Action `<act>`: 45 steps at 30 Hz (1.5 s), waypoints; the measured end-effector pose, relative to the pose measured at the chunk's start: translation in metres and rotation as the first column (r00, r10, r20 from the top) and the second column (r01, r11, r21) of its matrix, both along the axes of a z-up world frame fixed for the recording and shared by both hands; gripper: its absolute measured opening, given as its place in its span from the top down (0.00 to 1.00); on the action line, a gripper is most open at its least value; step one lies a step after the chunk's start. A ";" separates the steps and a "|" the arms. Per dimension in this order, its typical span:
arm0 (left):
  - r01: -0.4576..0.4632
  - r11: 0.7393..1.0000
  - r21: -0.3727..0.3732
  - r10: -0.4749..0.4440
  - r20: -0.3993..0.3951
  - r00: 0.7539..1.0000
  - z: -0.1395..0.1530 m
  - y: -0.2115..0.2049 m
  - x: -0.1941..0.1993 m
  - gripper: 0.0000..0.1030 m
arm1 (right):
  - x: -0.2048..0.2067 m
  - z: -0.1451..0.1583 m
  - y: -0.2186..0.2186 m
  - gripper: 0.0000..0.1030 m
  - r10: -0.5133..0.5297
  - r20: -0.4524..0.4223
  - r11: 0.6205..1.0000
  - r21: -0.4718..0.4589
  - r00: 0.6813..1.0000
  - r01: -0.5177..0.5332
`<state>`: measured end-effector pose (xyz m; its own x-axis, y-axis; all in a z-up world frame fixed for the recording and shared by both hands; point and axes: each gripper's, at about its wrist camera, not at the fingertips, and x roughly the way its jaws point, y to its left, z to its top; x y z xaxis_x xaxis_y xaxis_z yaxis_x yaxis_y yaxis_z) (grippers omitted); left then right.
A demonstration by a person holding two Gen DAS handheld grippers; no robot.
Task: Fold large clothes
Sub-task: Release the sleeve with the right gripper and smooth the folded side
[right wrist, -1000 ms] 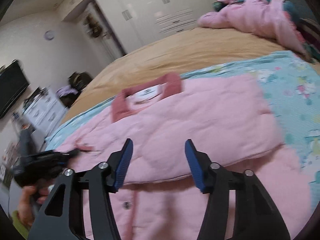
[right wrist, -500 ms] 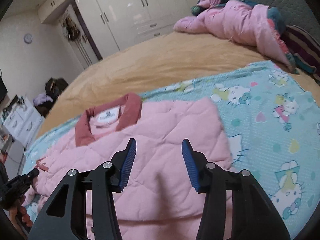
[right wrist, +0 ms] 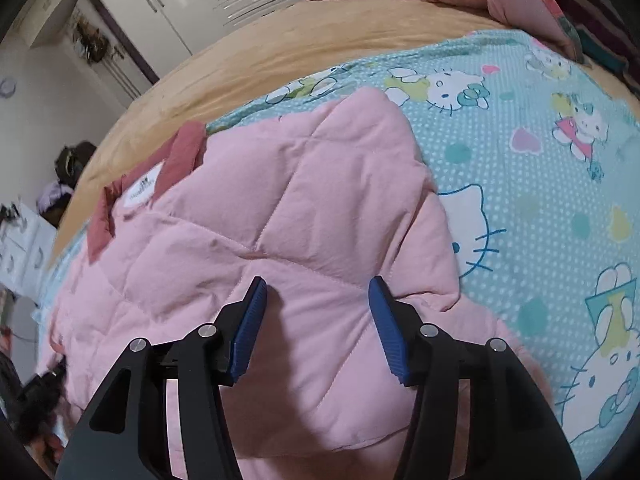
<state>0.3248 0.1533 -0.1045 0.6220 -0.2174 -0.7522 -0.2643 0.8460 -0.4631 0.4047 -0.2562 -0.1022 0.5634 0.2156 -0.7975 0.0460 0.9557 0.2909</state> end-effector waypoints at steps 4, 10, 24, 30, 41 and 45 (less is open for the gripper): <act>0.002 0.999 0.032 -0.002 -0.009 1.000 0.008 -0.004 -0.004 0.95 | -0.008 0.012 0.004 0.49 -0.003 0.017 1.000 -0.012 1.000 0.003; 0.026 0.986 0.167 -0.038 0.066 0.997 0.057 -0.023 -0.018 0.44 | -0.047 0.047 0.031 0.18 0.101 0.130 0.994 -0.042 0.986 -0.096; 0.176 0.947 0.268 -0.156 -0.092 0.983 0.008 -0.081 -0.005 0.09 | -0.048 0.005 0.040 0.04 0.099 -0.016 0.995 -0.007 0.995 -0.099; 0.159 0.953 0.259 -0.144 -0.074 0.987 0.019 -0.079 -0.006 0.09 | -0.057 0.023 0.039 0.04 0.090 0.013 0.995 0.032 0.996 -0.090; 0.024 0.965 0.261 -0.030 0.016 0.999 0.072 -0.053 -0.036 0.09 | -0.100 0.081 0.055 0.04 0.116 0.153 0.990 0.062 0.981 -0.126; -0.012 0.963 0.271 0.001 0.042 0.999 0.088 -0.039 -0.050 0.09 | -0.115 0.098 0.071 0.04 0.146 0.199 0.986 0.045 0.969 -0.158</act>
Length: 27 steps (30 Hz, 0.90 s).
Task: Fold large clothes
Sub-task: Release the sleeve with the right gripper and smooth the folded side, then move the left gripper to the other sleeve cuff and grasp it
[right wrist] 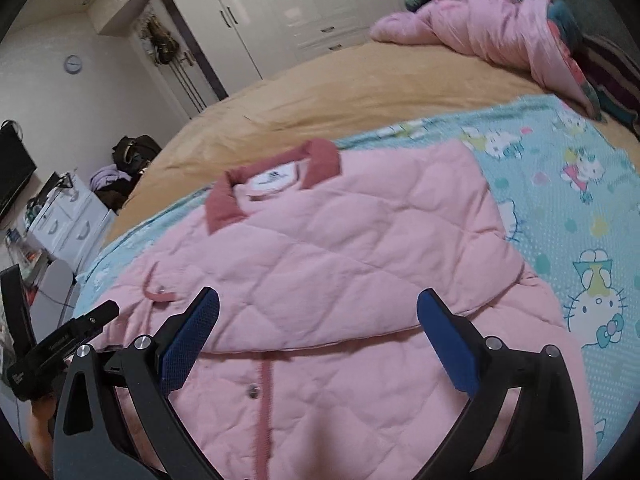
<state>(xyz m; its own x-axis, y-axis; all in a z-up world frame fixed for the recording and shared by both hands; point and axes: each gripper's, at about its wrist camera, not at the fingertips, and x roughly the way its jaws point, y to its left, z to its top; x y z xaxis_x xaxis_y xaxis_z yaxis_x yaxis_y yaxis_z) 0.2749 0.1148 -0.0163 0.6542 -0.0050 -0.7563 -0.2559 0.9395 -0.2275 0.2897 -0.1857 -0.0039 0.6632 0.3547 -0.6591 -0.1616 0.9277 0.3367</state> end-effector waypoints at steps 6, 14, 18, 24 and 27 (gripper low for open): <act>-0.049 0.999 0.019 0.049 0.027 0.998 0.017 0.026 -0.022 0.09 | -0.015 0.013 0.017 0.04 0.021 0.021 1.000 -0.002 1.000 -0.021; -0.140 0.990 0.012 0.140 0.044 0.989 0.023 0.067 -0.055 0.09 | -0.028 0.025 0.043 0.04 0.041 0.036 0.999 0.012 0.999 -0.042; -0.191 0.982 0.000 0.191 0.053 0.980 0.026 0.088 -0.067 0.09 | -0.035 0.032 0.061 0.04 0.062 0.051 0.998 0.011 0.997 -0.063; -0.253 0.968 0.002 0.252 0.055 0.966 0.027 0.120 -0.079 0.09 | -0.044 0.043 0.099 0.04 0.108 0.070 0.994 -0.007 0.992 -0.108; -0.289 0.957 -0.012 0.290 0.056 0.956 0.028 0.136 -0.088 0.09 | -0.047 0.050 0.122 0.04 0.149 0.079 0.989 -0.007 0.986 -0.149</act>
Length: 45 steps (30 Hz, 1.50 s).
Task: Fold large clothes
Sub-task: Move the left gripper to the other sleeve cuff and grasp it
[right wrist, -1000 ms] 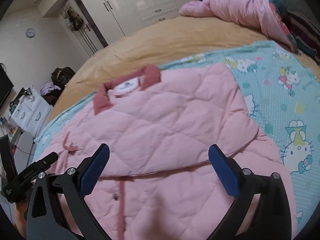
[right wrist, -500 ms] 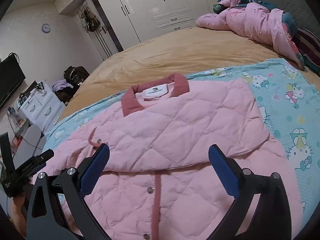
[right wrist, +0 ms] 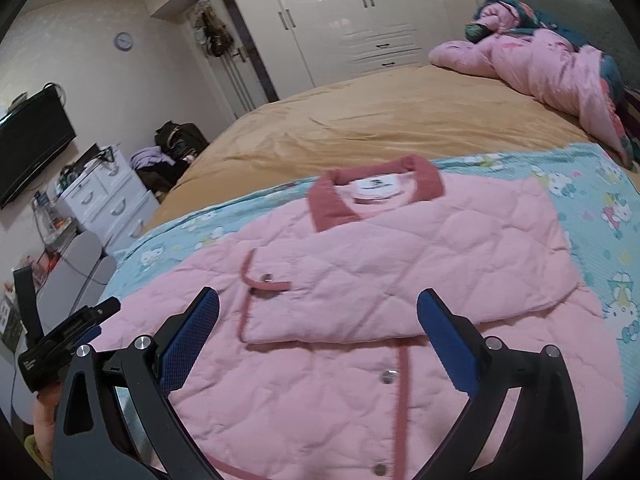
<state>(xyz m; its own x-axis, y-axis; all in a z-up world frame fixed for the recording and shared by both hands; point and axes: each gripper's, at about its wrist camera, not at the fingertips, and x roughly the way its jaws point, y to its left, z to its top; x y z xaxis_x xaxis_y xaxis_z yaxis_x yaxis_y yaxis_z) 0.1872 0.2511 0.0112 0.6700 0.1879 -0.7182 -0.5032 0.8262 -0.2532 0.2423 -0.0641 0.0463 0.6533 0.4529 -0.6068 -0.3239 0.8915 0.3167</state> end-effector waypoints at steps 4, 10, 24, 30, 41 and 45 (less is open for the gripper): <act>-0.053 0.999 0.005 0.053 0.005 0.999 0.002 0.023 -0.011 0.09 | -0.006 0.008 0.028 0.04 0.045 0.019 0.999 -0.011 0.999 -0.045; -0.137 0.991 0.000 0.137 0.005 0.990 0.003 0.057 -0.029 0.09 | -0.014 0.016 0.073 0.04 0.111 0.035 0.994 -0.025 0.993 -0.110; -0.298 0.953 -0.045 0.298 -0.015 0.955 -0.005 0.114 -0.063 0.09 | -0.030 0.015 0.170 0.04 0.289 0.032 0.954 -0.095 0.957 -0.285; -0.362 0.930 -0.068 0.360 -0.034 0.932 -0.013 0.135 -0.076 0.09 | -0.038 0.011 0.208 0.04 0.373 0.028 0.920 -0.138 0.928 -0.366; -0.456 0.851 -0.261 0.453 -0.074 0.888 -0.048 0.178 -0.104 0.09 | -0.041 -0.003 0.257 0.04 0.481 -0.016 0.862 -0.175 0.877 -0.476; -0.456 0.826 -0.330 0.447 -0.108 0.888 -0.066 0.183 -0.103 0.09 | -0.041 -0.008 0.260 0.04 0.482 -0.028 0.862 -0.162 0.876 -0.480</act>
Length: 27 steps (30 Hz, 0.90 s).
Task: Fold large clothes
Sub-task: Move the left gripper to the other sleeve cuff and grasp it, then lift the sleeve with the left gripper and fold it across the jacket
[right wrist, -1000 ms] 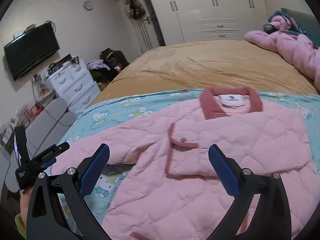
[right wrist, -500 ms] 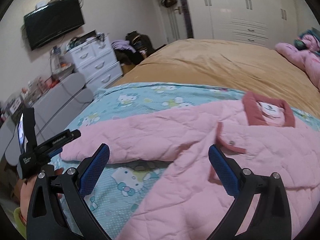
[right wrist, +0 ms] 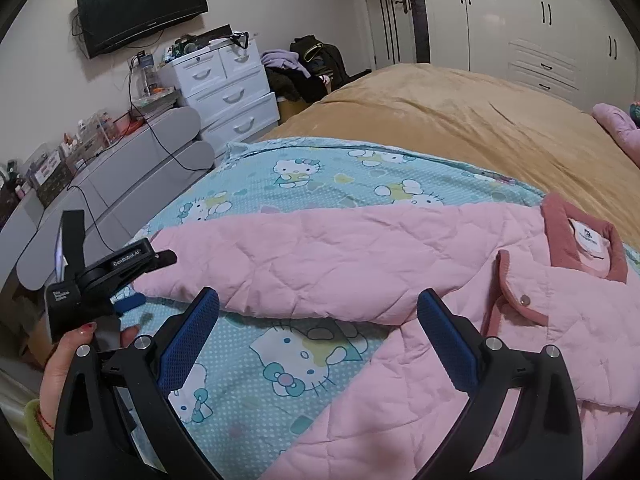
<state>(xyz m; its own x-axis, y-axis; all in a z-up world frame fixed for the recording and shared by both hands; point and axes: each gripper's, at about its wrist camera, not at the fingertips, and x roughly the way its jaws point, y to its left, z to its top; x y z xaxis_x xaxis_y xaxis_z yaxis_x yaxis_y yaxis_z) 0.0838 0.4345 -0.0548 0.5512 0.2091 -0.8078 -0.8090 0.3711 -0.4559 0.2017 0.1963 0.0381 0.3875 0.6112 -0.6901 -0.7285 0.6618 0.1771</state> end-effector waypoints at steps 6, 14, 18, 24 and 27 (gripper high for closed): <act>-0.016 0.992 -0.126 0.023 0.052 0.998 -0.033 0.003 0.009 0.09 | 0.003 -0.016 -0.010 0.04 -0.017 -0.044 1.000 0.003 0.999 0.017; -0.047 0.997 -0.067 0.055 0.132 0.990 -0.044 0.011 0.022 0.15 | 0.021 -0.030 -0.052 0.04 -0.114 -0.097 0.993 0.019 0.989 0.116; -0.021 1.000 -0.023 0.025 0.198 0.980 -0.039 0.006 0.028 0.76 | 0.031 -0.031 -0.073 0.04 -0.156 -0.105 0.987 0.031 0.982 0.160; 0.005 0.992 0.125 -0.043 0.301 0.953 0.011 -0.012 0.030 0.84 | 0.035 -0.033 -0.113 0.04 -0.219 -0.119 0.973 0.047 0.968 0.226; 0.007 0.983 0.182 -0.072 0.356 0.932 0.041 -0.027 0.029 0.85 | 0.038 -0.035 -0.135 0.04 -0.262 -0.138 0.962 0.046 0.955 0.271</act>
<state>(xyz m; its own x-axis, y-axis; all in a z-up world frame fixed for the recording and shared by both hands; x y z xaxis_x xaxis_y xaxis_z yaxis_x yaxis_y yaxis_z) 0.1124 0.4079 -0.0138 0.8084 0.3007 -0.5061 -0.5856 0.4992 -0.6387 0.2399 0.0611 0.0028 0.4525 0.5423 -0.7080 -0.4954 0.8130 0.3061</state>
